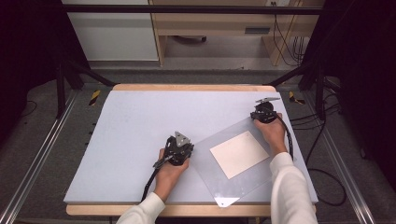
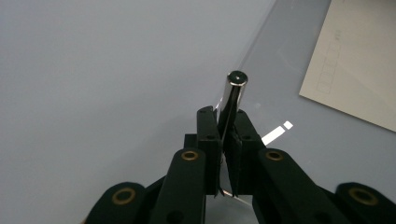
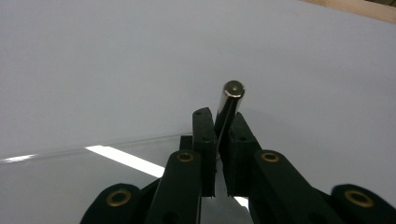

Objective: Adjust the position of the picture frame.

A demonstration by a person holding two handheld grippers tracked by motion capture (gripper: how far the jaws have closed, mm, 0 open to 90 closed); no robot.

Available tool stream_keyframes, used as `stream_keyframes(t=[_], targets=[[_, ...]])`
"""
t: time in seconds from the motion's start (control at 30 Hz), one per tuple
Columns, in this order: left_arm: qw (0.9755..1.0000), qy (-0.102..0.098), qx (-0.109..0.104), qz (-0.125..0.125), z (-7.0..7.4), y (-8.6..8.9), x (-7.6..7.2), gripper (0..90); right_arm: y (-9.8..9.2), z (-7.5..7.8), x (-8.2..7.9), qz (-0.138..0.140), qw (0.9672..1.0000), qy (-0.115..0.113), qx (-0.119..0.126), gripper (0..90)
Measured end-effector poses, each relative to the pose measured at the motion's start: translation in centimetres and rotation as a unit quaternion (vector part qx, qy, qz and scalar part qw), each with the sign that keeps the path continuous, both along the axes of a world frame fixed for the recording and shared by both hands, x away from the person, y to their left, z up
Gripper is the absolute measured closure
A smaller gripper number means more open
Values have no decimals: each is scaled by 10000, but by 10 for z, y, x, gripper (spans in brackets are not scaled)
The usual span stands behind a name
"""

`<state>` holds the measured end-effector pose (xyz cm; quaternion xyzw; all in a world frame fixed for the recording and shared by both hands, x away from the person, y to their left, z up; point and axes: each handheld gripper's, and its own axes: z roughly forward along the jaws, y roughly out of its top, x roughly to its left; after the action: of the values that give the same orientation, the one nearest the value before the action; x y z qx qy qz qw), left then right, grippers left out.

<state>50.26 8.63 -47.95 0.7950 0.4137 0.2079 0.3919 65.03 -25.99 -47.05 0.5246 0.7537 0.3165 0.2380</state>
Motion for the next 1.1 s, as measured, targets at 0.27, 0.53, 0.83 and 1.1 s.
stream_keyframes(t=[0.27,0.53,0.83,1.1], targets=[[9999,74,-102,-34,0,2,2,838,1,3,-2,-95,9999,-22,42,857],[9995,228,-185,-110,4,6,2,836,3,8,-4,-67,10000,47,5,859],[9989,311,-180,-294,14,13,3,832,7,21,-10,-120,9997,166,-106,859],[9989,296,-176,-308,23,24,2,825,13,35,-17,-53,9995,280,-159,858]])
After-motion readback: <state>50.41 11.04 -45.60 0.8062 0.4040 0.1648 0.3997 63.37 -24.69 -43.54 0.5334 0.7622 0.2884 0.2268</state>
